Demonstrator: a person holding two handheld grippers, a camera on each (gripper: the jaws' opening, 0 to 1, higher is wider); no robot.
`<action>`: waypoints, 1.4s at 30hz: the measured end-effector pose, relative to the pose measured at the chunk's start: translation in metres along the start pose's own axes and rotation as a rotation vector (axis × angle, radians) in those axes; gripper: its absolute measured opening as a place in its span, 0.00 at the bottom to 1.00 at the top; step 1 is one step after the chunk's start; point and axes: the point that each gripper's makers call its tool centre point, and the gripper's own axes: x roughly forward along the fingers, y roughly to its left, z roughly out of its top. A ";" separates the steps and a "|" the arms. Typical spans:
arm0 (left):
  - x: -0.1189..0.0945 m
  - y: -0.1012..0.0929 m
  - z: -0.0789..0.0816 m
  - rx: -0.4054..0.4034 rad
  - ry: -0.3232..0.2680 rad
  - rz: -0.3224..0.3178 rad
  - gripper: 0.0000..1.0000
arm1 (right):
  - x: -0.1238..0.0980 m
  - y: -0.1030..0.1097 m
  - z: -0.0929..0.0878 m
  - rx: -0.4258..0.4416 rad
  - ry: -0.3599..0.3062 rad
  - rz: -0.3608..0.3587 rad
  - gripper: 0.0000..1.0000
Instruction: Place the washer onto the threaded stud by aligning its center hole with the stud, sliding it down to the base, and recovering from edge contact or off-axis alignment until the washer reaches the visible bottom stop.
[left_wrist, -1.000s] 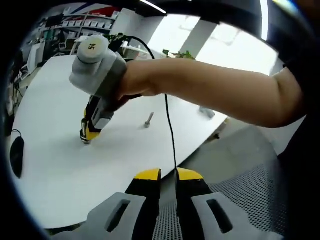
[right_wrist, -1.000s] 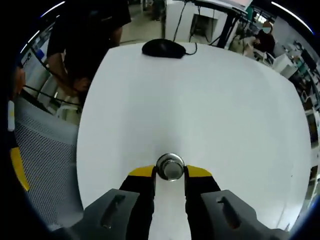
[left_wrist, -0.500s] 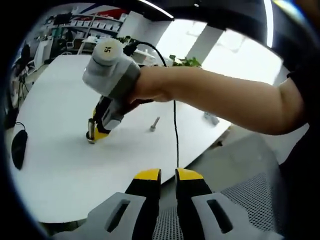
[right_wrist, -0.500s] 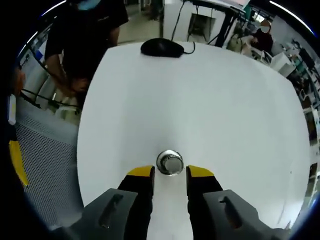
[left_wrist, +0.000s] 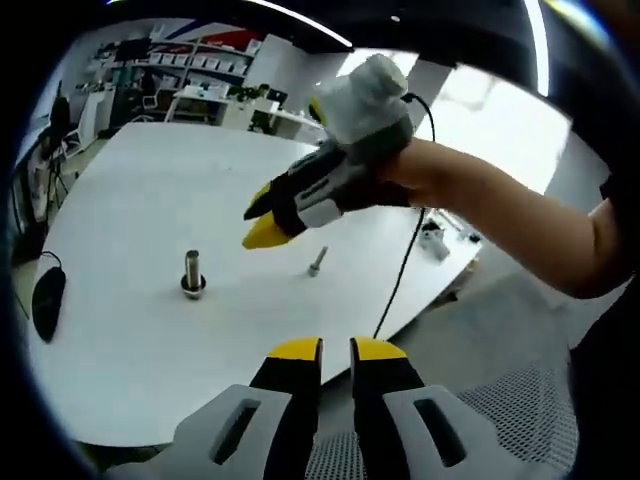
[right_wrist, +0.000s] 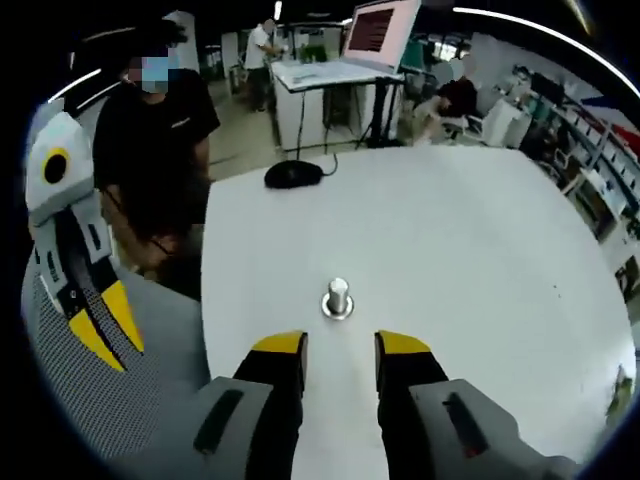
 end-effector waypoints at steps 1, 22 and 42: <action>0.000 0.000 -0.001 -0.004 0.002 0.001 0.09 | -0.011 -0.001 -0.001 0.030 -0.026 -0.015 0.29; -0.009 0.002 -0.001 0.001 -0.043 0.029 0.08 | -0.154 0.022 -0.093 0.424 -0.366 -0.109 0.30; -0.042 0.026 0.027 -0.026 -0.216 0.353 0.10 | -0.190 0.048 -0.138 0.129 -0.264 -0.206 0.28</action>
